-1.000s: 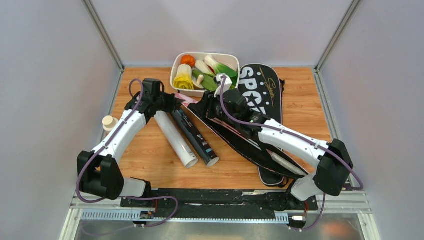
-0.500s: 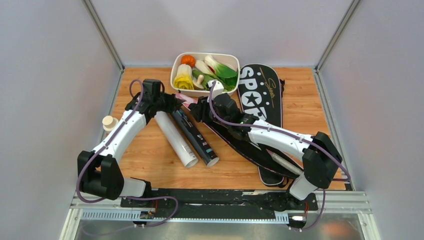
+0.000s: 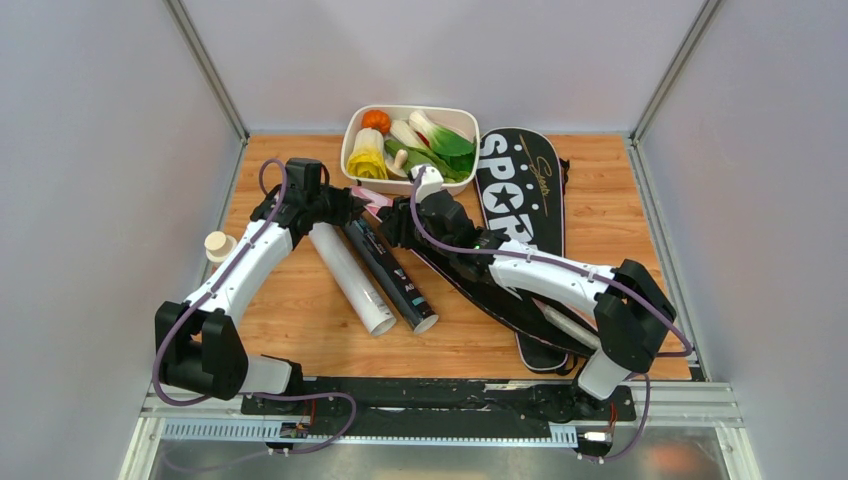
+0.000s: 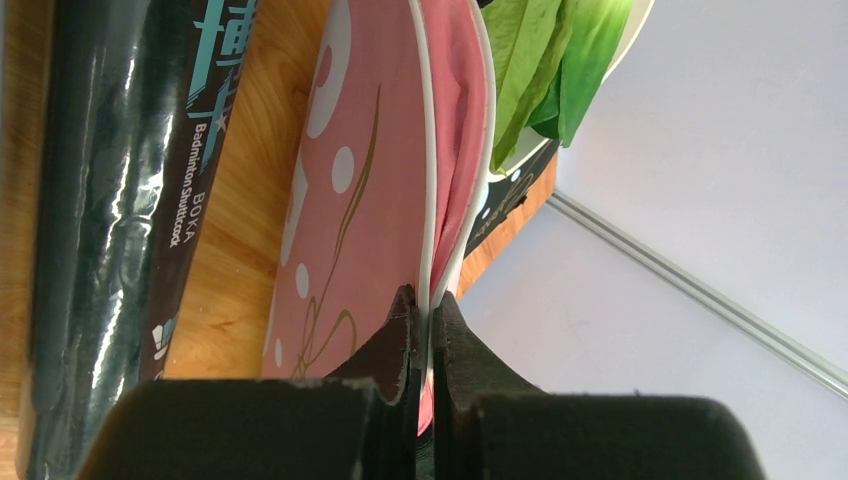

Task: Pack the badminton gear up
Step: Zip the racket bag at the center of the board.

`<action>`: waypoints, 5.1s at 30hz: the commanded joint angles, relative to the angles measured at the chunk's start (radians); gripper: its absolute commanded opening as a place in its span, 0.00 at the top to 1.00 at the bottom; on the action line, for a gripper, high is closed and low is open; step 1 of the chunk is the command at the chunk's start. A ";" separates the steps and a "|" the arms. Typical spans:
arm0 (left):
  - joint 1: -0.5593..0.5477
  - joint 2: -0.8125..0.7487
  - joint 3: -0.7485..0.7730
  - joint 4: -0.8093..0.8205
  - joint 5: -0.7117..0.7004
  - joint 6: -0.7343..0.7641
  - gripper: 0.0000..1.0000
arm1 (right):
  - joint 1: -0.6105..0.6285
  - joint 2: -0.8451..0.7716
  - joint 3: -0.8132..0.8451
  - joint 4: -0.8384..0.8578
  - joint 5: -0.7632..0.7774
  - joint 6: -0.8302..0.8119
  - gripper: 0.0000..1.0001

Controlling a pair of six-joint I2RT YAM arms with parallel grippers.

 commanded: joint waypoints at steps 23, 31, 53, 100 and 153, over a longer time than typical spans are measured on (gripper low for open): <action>-0.003 -0.034 -0.024 0.034 0.036 -0.028 1.00 | 0.003 -0.013 0.056 0.083 0.092 -0.027 0.87; -0.003 -0.018 -0.005 0.024 0.004 -0.026 1.00 | -0.002 -0.083 -0.002 0.062 0.163 -0.083 1.00; -0.025 0.008 0.061 0.017 -0.065 -0.022 1.00 | -0.012 -0.331 -0.249 -0.121 0.070 -0.011 1.00; -0.101 0.002 0.044 0.010 -0.096 -0.065 1.00 | 0.023 -0.261 -0.187 -0.125 0.348 0.299 0.50; -0.144 0.018 0.030 0.005 -0.108 -0.087 1.00 | 0.012 -0.284 -0.280 0.046 0.349 0.260 0.66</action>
